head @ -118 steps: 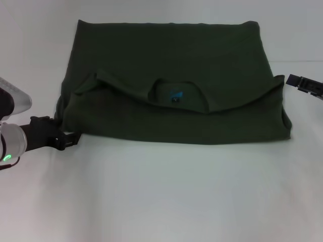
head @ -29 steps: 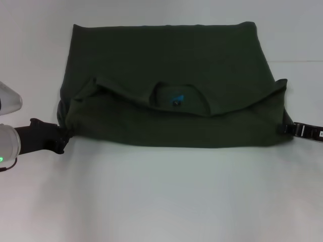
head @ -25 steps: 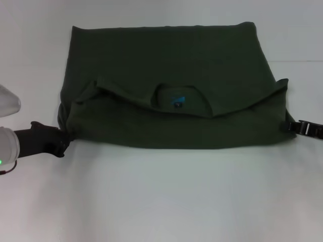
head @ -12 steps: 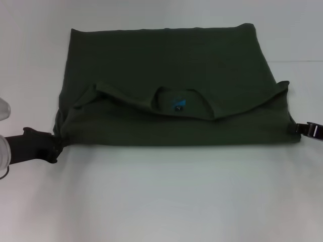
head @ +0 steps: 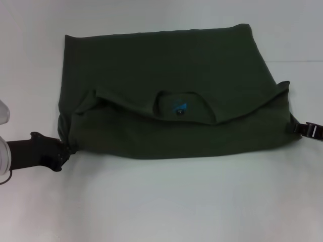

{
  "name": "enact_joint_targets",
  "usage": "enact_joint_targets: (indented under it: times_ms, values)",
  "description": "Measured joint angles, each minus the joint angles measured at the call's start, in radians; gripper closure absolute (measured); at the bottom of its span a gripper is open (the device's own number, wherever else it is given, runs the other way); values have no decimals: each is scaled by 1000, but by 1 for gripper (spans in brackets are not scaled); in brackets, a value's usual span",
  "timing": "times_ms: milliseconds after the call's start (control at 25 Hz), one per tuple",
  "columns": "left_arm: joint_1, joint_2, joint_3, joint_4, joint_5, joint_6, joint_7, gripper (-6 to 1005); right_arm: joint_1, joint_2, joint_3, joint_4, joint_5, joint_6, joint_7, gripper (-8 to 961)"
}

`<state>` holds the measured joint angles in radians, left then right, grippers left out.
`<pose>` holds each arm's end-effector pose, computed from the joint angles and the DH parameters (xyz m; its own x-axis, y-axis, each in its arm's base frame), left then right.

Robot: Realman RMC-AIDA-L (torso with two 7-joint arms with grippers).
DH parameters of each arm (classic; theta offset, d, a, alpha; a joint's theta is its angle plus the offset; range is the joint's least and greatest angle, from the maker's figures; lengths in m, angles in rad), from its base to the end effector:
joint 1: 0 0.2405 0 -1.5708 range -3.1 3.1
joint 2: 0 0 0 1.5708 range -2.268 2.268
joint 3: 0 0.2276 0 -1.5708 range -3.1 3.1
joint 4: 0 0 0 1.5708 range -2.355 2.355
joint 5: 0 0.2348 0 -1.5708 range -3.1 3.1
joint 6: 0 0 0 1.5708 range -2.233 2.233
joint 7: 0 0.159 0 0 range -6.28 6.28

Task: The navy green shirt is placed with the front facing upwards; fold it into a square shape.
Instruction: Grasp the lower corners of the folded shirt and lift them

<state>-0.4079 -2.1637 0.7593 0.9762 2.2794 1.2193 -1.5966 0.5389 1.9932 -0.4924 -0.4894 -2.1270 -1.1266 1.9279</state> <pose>-0.3037 0.3599 0.0246 0.8402 0.4820 0.2486 0.5378 -0.6816 -0.4962 0.3452 0.3732 0.0311 0.2689 -0.7232 -0.6361 -0.9630 -0.2133 -0.1645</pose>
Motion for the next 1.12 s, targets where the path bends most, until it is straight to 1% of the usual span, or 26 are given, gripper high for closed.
enact_joint_targets:
  times_ms: [520,680,800,920,1120]
  values:
    - [-2,-2,0,-17,0,-16,-3,981,-2,-1,-7,4,4,-9,-12,875]
    - [1,-2,0,-15,0,-15,-4,982,-9,-1,-4,2,4,-34,-19,871]
    - [3,-2,-2,-12,0,-7,-6,982,-26,-1,1,-4,6,-81,-42,868]
    - [9,-2,-27,-5,1,40,-7,982,-51,0,23,-11,14,-163,-97,865]
    - [20,-1,-96,27,2,164,-20,982,-107,-1,72,-25,21,-302,-162,860]
